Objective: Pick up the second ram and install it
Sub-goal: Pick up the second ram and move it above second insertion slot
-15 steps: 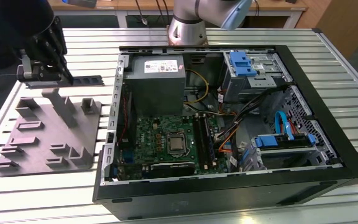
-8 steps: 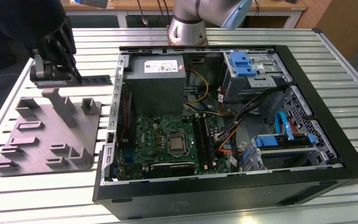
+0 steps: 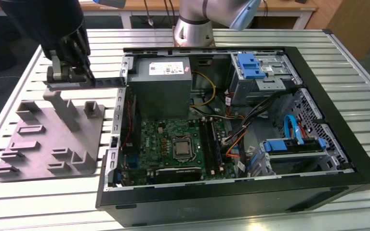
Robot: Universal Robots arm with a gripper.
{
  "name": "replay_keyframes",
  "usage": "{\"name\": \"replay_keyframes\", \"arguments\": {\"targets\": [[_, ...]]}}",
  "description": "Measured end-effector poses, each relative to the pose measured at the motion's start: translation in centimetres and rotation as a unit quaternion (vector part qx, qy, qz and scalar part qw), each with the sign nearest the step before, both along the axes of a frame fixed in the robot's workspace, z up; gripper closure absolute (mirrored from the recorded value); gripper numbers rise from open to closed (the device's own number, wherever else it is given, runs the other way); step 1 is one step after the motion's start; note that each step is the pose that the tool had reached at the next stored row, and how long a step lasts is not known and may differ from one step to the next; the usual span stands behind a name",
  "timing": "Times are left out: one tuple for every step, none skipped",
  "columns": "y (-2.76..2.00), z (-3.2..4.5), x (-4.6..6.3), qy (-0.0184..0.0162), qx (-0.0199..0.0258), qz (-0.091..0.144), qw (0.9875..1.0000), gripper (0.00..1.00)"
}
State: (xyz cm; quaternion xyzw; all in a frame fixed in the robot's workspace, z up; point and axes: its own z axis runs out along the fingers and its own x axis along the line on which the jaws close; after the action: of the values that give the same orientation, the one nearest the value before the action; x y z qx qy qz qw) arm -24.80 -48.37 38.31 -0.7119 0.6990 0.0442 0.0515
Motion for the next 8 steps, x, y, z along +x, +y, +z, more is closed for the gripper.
{"name": "replay_keyframes", "arguments": {"targets": [[0.00, 0.00, 0.2, 0.0000, 0.0000, 0.000, 1.0000, 0.86], [0.01, 0.00, 0.4, 0.0000, 0.0000, 0.000, 1.0000, 0.86], [0.01, 0.01, 0.6, 0.0000, -0.0001, 0.000, 1.0000, 0.86], [0.01, 0.00, 0.9, 0.0000, 0.0000, 0.000, 1.0000, 0.86], [0.02, 0.01, 1.1, 0.0000, -0.0001, 0.000, 1.0000, 0.86], [0.02, 0.00, 1.4, 0.0000, 0.0000, 0.000, 1.0000, 0.86], [0.02, 0.00, 1.6, 0.0000, 0.0000, 0.000, 1.0000, 0.86], [0.02, 0.00, 1.9, 0.0000, 0.0000, 0.000, 1.0000, 0.86]]}}
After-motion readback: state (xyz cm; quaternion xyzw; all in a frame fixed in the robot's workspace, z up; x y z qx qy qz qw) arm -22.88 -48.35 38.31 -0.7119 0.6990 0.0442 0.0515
